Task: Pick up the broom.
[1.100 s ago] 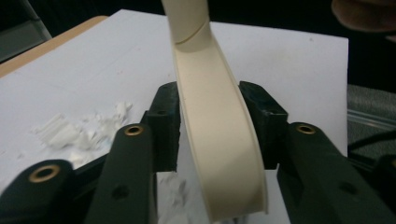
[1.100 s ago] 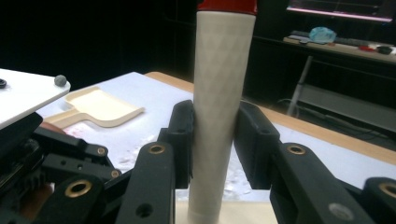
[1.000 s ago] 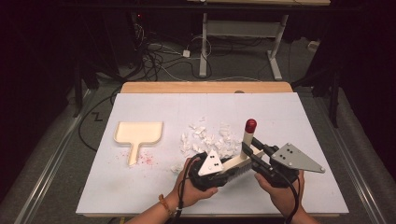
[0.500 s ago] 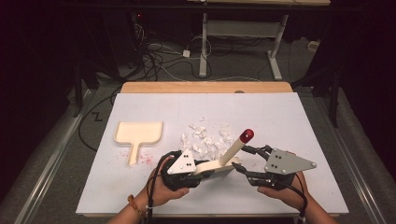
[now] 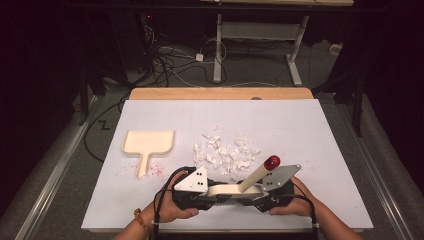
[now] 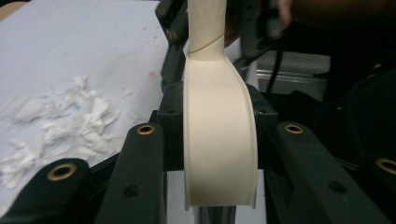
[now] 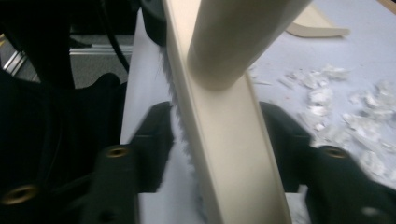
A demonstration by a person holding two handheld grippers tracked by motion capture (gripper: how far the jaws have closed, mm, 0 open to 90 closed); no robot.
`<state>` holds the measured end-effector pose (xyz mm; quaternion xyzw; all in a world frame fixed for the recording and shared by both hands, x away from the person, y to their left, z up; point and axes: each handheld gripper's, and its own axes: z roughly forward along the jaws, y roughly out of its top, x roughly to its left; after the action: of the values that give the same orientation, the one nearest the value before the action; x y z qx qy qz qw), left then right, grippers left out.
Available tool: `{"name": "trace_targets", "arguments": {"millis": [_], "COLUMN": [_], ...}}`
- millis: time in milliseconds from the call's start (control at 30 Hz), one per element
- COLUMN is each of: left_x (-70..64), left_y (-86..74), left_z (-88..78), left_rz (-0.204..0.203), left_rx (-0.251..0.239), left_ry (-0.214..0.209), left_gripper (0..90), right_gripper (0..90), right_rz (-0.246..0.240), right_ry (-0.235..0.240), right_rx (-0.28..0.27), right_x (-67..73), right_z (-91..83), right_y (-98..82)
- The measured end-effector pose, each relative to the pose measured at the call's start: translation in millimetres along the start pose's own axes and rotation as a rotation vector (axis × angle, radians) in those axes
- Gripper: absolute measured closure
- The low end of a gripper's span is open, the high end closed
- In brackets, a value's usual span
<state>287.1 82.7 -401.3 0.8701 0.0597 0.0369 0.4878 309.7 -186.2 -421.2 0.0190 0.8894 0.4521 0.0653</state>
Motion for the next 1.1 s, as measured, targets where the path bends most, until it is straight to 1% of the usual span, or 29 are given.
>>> {"name": "trace_targets", "arguments": {"millis": [33, 67, 133, 167, 200, 233, 267, 300, 333, 367, 400, 433, 467, 500, 533, 567, 600, 633, 667, 700, 733, 767, 800, 900, 933, 967, 1000, 1100], "left_x": [0.1, -0.2, -0.5, -1.0, -0.9, 0.2, 1.0, 0.5, -1.6, -3.3, -4.4, -5.4, -5.4, -5.0, -5.4, -5.8, -6.0, -6.4, -6.6, -6.9, -7.7, -8.1, -7.9, -9.1, -9.9, -9.9, -12.5, -16.8], "left_y": [-0.6, -1.0, -1.6, -1.8, -2.0, -2.4, -2.8, -3.8, -4.6, -5.2, -6.3, -8.1, -10.6, -13.5, -17.1, -21.9, -26.3, -34.7, -42.0, -49.2, -56.5, -63.8, -70.7, -89.8, -95.1, -95.1, -102.7, -108.3], "left_z": [-0.3, -0.5, -0.9, -1.4, -1.9, -3.0, -4.4, -6.2, -7.4, -8.5, -10.3, -12.7, -15.7, -18.6, -20.8, -23.9, -26.5, -31.1, -35.4, -39.3, -42.9, -47.1, -51.5, -62.9, -65.8, -65.8, -69.5, -71.4], "left_rz": [0.004, 0.009, 0.014, 0.019, 0.015, 0.0, -0.009, 0.006, 0.016, 0.023, 0.027, 0.026, 0.016, 0.003, -0.007, -0.01, -0.014, -0.028, -0.042, -0.053, -0.057, -0.063, -0.079, -0.137, -0.163, -0.163, -0.172, -0.188], "left_rx": [-0.002, -0.005, -0.014, -0.016, -0.023, -0.032, -0.03, -0.015, -0.002, 0.007, 0.014, 0.005, -0.007, -0.001, 0.009, 0.024, 0.032, 0.037, 0.039, 0.053, 0.072, 0.091, 0.108, 0.124, 0.121, 0.121, 0.129, 0.129], "left_ry": [-0.008, -0.005, 0.008, 0.039, 0.063, 0.091, 0.122, 0.168, 0.224, 0.277, 0.318, 0.356, 0.385, 0.423, 0.482, 0.53, 0.551, 0.577, 0.59, 0.613, 0.654, 0.684, 0.698, 0.736, 0.736, 0.736, 0.756, 0.75], "left_gripper": [64.8, 64.7, 63.4, 61.5, 57.3, 49.2, 40.6, 38.2, 37.3, 28.9, 21.9, 21.1, 19.1, 16.8, 16.3, 16.4, 16.3, 16.4, 16.3, 16.3, 15.9, 15.7, 15.7, 15.7, 15.7, 15.7, 15.7, 15.7], "right_gripper": [60.9, 61.9, 63.6, 64.8, 66.1, 67.2, 67.6, 67.7, 67.8, 67.9, 67.9, 67.9, 67.9, 67.9, 68.0, 68.0, 68.0, 68.0, 68.0, 68.0, 68.0, 68.0, 68.0, 68.0, 68.0, 68.0, 68.0, 68.0], "right_rz": [0.006, 0.002, -0.007, -0.016, -0.014, -0.016, -0.024, -0.013, -0.004, -0.007, 0.011, 0.024, 0.031, 0.039, 0.053, 0.066, 0.075, 0.086, 0.097, 0.105, 0.112, 0.119, 0.122, 0.138, 0.142, 0.148, 0.15, 0.158], "right_ry": [0.021, 0.039, 0.037, 0.036, 0.023, 0.013, -0.002, -0.012, -0.024, -0.043, -0.063, -0.083, -0.103, -0.121, -0.139, -0.153, -0.171, -0.184, -0.204, -0.224, -0.248, -0.265, -0.276, -0.322, -0.332, -0.346, -0.357, -0.393], "right_rx": [0.001, -0.013, -0.013, -0.014, -0.009, -0.004, -0.008, -0.012, -0.012, -0.016, -0.015, -0.017, -0.021, -0.023, -0.023, -0.024, -0.029, -0.034, -0.035, -0.036, -0.038, -0.044, -0.041, -0.037, -0.038, -0.035, -0.033, -0.03], "right_x": [0.4, -0.1, 1.2, 2.0, 3.5, 3.8, 3.6, 3.5, 2.7, 1.5, 0.8, -0.7, -2.1, -4.2, -6.3, -8.3, -10.7, -12.3, -15.0, -17.0, -19.0, -21.1, -23.3, -28.5, -30.4, -31.9, -33.8, -38.8], "right_z": [1.0, 1.5, 1.0, 0.6, 0.0, -0.4, -1.1, -2.8, -5.2, -7.2, -10.0, -12.6, -15.4, -18.2, -20.8, -23.6, -26.0, -27.6, -30.5, -32.5, -34.5, -36.4, -38.3, -42.9, -44.1, -45.3, -46.3, -50.0], "right_y": [-0.8, -1.2, -0.2, 0.3, 1.4, 2.1, 2.7, 3.2, 4.0, 4.6, 5.0, 5.1, 5.0, 4.8, 4.7, 4.5, 4.3, 4.4, 4.5, 4.7, 4.7, 4.5, 4.6, 5.4, 5.8, 6.4, 7.0, 8.3]}}
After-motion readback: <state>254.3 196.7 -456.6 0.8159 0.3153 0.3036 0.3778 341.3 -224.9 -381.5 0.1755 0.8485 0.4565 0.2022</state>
